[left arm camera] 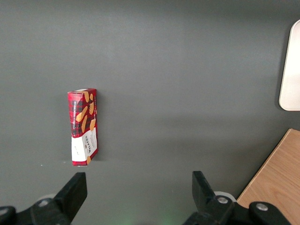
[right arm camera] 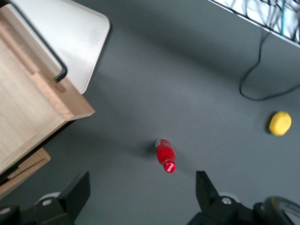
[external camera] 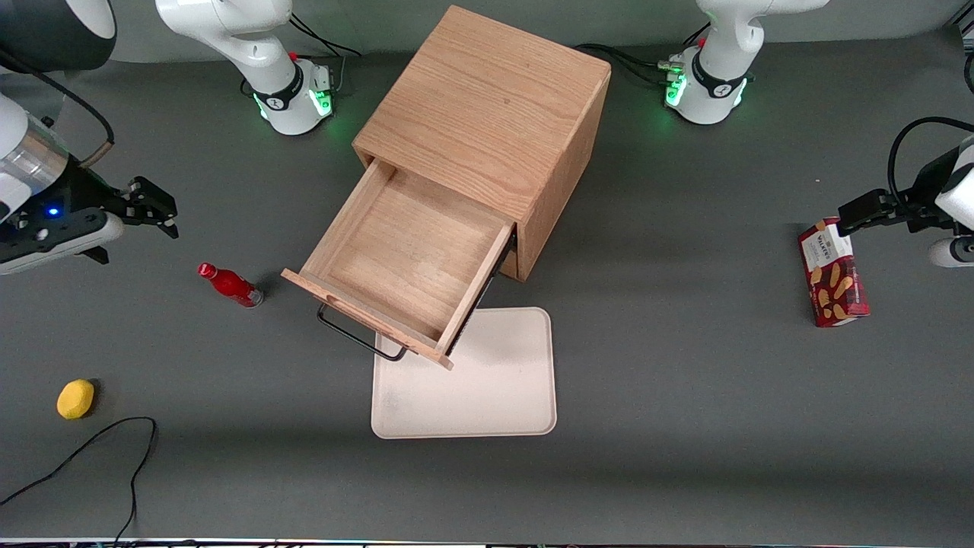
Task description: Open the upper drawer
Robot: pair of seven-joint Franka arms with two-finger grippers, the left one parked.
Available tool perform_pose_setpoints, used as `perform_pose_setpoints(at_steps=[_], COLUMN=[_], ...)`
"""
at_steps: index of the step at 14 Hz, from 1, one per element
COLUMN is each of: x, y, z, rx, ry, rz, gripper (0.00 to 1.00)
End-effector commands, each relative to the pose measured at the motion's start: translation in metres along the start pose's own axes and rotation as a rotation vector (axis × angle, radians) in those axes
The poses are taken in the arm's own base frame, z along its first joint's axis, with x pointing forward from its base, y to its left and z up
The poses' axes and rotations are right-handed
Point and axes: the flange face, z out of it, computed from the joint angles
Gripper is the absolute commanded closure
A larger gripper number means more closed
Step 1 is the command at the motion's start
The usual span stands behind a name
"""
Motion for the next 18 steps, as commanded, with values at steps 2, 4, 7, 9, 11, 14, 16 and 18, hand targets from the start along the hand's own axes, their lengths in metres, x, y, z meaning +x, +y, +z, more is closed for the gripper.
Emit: perform_pose_setpoints(at_steps=[2, 4, 7, 9, 11, 14, 16, 18], x=[-0.008, -0.013, -0.02, -0.029, -0.034, -0.035, -0.026, -0.025], y=[0.017, 0.033, 0.054, 0.072, 0.073, 0.067, 0.071, 0.073], z=[0.004, 0.004, 0.006, 0.009, 0.012, 0.004, -0.003, -0.002], rx=[-0.014, -0.015, -0.004, 0.047, 0.057, 0.049, 0.025, 0.028], ry=[-0.013, -0.013, -0.015, -0.013, -0.019, 0.034, 0.126, 0.135], rz=[0.14, 0.221, 0.324, 0.372, 0.382, 0.385, 0.397, 0.398], gripper=[0.0, 0.0, 0.0, 0.0, 0.0, 0.0, 0.0, 0.0])
